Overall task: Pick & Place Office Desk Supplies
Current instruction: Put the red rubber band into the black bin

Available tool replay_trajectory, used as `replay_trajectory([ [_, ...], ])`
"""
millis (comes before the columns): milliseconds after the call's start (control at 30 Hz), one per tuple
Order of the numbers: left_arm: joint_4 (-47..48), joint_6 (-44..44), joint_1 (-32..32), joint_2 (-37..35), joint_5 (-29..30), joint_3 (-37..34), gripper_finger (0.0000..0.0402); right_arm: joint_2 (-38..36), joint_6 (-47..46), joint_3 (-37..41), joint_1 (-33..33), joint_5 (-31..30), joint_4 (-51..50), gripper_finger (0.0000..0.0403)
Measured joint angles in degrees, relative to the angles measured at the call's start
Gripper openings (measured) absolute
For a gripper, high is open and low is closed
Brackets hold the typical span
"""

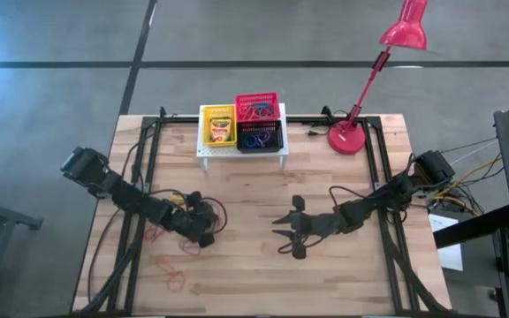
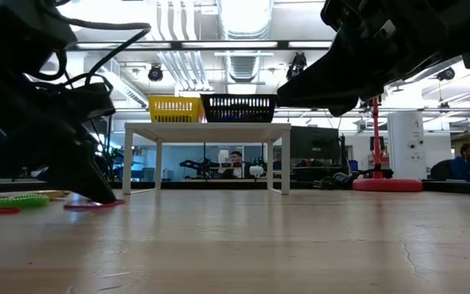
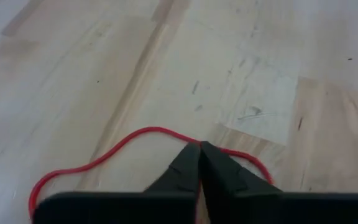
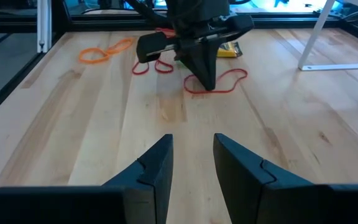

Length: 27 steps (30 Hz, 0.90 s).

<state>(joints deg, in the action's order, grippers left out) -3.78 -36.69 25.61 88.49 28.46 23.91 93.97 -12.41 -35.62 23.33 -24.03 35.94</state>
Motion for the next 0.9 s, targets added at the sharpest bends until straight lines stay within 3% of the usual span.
replay_trajectory([
  [133, -4.0, 3.6, 0.0, 0.1, -1.0, -0.2, 0.0007, 0.0, 0.2, 0.0, 0.0, 0.0, 0.0, 0.0111],
  [267, -8.5, 8.1, 0.0, 0.4, -5.7, 1.5, 0.0002, 0.0, 0.4, 0.0, 0.0, 0.0, 0.0, 0.0111],
  [533, -11.3, 16.5, -0.8, 0.7, -4.6, 10.0, 0.0001, 0.0, 0.2, -0.2, -1.3, 0.3, 0.7, 0.0111],
  [633, -11.2, 19.9, -1.5, 0.6, -3.8, 13.3, 0.0001, 0.0, 0.1, -0.6, -2.7, 3.0, 0.9, 0.0111],
  [733, -6.6, 20.1, -1.6, 0.0, -3.9, 16.1, 0.0002, 0.0, -0.8, -0.7, -3.7, 5.8, 0.8, 0.0111],
  [900, 9.9, 15.2, -1.6, -0.5, -4.1, 19.5, 0.0015, 0.0, -0.8, -0.7, -3.9, 6.4, 0.7, 0.0111],
])
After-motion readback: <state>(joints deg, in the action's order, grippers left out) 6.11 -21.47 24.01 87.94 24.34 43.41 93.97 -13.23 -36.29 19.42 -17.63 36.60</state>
